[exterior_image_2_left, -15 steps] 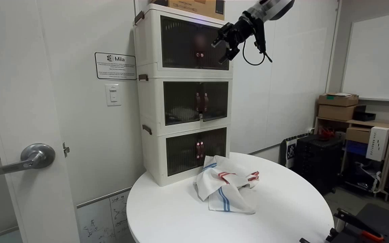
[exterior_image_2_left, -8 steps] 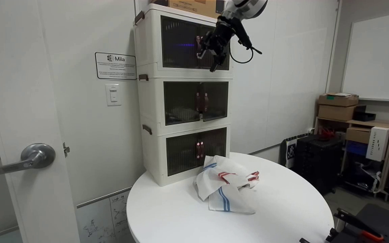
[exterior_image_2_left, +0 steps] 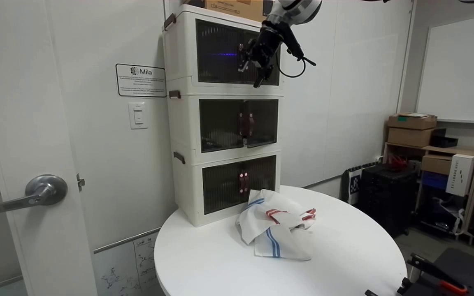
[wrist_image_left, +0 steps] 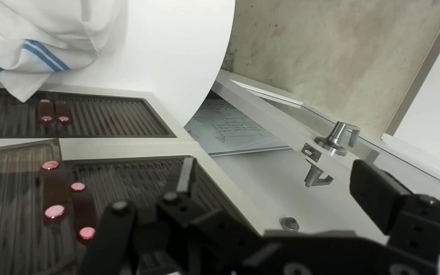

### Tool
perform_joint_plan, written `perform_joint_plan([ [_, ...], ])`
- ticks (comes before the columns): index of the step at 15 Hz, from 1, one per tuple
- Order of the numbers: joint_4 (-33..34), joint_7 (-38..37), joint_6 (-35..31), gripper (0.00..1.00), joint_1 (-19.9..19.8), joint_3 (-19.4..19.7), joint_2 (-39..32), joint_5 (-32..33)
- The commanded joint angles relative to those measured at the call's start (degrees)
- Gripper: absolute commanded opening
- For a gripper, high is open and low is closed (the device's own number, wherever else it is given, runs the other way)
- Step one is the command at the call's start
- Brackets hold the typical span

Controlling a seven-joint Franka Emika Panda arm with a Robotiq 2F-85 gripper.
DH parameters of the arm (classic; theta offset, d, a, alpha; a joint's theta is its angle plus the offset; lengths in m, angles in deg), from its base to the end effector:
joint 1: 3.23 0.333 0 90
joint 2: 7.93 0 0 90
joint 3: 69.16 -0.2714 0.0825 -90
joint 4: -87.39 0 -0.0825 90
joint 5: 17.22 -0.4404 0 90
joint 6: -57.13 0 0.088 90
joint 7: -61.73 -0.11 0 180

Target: Open the doors of the second shelf of the cabinet

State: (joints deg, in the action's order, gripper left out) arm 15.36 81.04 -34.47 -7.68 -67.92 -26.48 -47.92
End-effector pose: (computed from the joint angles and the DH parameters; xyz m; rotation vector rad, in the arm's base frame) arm 0.6980 -0.0121 0.5484 -2.6064 -0.2991 -0.1763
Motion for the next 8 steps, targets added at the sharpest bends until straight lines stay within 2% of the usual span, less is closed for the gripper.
perform_joint_plan([
  [1, -1.09, -8.80, -1.83, 1.00, 2.42, 0.48, -0.68, 3.07],
  [3, -0.85, -15.53, -1.49, 1.00, 3.29, 0.33, -1.76, 3.12],
  [4, -0.18, -18.90, -1.45, 1.00, 2.65, -1.04, -2.45, 3.37],
  [6, 0.13, -25.47, -4.01, 1.00, 3.21, -1.22, -3.20, 2.52],
  [8, -0.82, -30.14, -10.71, 1.00, 5.24, 0.08, -3.29, 3.31],
])
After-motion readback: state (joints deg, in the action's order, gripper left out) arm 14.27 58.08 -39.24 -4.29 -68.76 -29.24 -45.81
